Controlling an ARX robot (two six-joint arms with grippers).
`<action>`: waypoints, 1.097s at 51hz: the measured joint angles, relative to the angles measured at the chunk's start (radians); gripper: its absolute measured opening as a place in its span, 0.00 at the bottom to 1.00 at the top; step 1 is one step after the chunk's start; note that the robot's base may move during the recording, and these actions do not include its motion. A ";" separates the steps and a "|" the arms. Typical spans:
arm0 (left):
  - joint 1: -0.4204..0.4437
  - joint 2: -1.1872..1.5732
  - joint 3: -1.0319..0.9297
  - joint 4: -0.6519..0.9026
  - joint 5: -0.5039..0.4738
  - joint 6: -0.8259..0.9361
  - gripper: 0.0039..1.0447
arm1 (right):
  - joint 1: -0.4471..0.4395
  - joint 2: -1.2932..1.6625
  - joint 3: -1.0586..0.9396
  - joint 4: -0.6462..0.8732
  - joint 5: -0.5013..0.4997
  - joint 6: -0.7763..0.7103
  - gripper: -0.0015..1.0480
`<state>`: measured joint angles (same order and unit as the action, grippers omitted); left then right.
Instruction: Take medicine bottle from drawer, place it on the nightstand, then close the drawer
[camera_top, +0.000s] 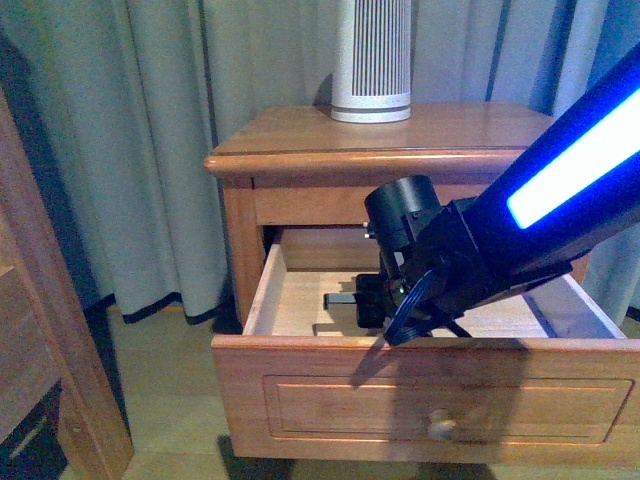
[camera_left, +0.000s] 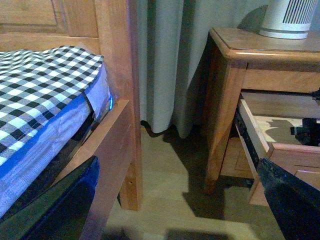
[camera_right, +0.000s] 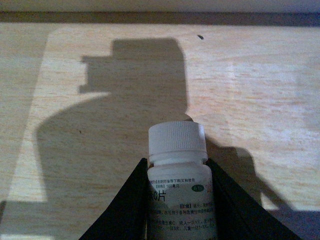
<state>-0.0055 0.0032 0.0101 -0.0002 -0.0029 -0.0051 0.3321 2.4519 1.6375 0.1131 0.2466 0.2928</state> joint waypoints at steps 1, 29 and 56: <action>0.000 0.000 0.000 0.000 0.000 0.000 0.94 | 0.001 -0.005 -0.003 -0.006 0.000 0.006 0.29; 0.000 0.000 0.000 0.000 0.000 0.000 0.94 | 0.018 -0.591 -0.313 -0.185 0.023 0.183 0.29; 0.000 0.000 0.000 0.000 0.000 0.000 0.94 | -0.236 -0.362 0.189 -0.180 0.057 -0.180 0.29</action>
<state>-0.0051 0.0032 0.0101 -0.0002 -0.0029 -0.0051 0.0963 2.0903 1.8267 -0.0666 0.3035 0.1123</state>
